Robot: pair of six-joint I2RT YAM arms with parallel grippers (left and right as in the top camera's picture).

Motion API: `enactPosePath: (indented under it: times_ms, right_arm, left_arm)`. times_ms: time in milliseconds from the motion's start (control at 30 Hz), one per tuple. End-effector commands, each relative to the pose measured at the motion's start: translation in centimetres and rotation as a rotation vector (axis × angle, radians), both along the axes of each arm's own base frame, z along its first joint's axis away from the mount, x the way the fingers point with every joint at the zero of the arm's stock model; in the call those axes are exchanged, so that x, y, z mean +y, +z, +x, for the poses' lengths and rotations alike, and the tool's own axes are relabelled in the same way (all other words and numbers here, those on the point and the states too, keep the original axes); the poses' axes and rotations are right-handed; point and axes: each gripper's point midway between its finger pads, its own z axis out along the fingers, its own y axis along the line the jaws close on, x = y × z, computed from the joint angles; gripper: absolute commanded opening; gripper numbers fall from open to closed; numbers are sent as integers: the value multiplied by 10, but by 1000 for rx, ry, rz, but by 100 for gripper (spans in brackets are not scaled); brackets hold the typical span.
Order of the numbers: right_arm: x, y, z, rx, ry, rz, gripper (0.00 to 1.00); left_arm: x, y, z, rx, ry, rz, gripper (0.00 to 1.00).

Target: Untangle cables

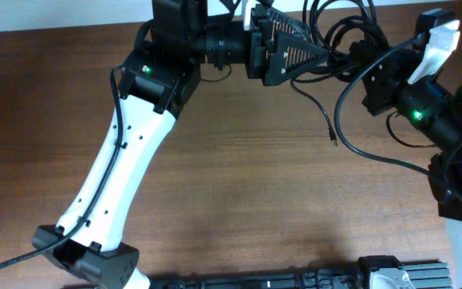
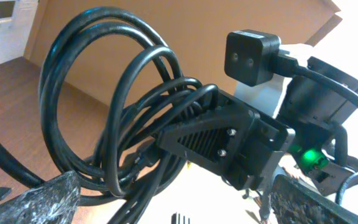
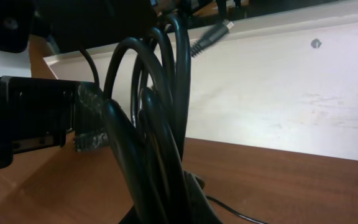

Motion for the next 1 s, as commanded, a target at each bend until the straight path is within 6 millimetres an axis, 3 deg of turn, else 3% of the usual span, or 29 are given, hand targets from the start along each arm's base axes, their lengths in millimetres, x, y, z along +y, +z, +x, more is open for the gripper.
enactPosePath:
  times_ms: [0, 333, 367, 400, 433, 467, 500, 633, 733, 867, 967]
  right_arm:
    - [6, 7, -6, -21, 43, 9, 4]
    - [24, 22, -18, -116, 175, -25, 4]
    - [25, 22, -19, -115, 182, -24, 4]
    - [25, 22, -19, -114, 182, -24, 4]
    - [24, 22, -18, -114, 179, -24, 4]
    - [23, 21, -18, -114, 173, -25, 4]
    - [23, 21, -17, -113, 168, -26, 4]
    - [7, 3, -6, -78, 69, -108, 4]
    - [1, -11, -5, -41, 39, -166, 4]
    - [-22, -28, 4, 36, -102, -200, 4]
    - [-22, -28, 3, 37, -98, -199, 4]
  left_arm:
    - [4, 15, -6, -52, 24, -15, 98]
    - [4, 10, -2, -26, 52, 4, 95]
    - [4, 10, 0, -28, 63, 6, 89]
    - [4, 10, 0, -31, 63, 4, 70]
    - [4, 11, 0, -33, 63, 2, 33]
    - [4, 11, 0, -33, 63, 2, 13]
    - [4, 11, 0, -33, 63, 2, 0]
    - [7, 13, 3, 4, 76, -6, 0]
    - [15, 31, 7, 28, 69, -63, 0]
    - [35, 60, -8, -113, -59, -140, 0]
    - [54, 58, 7, -221, -15, -134, 3]
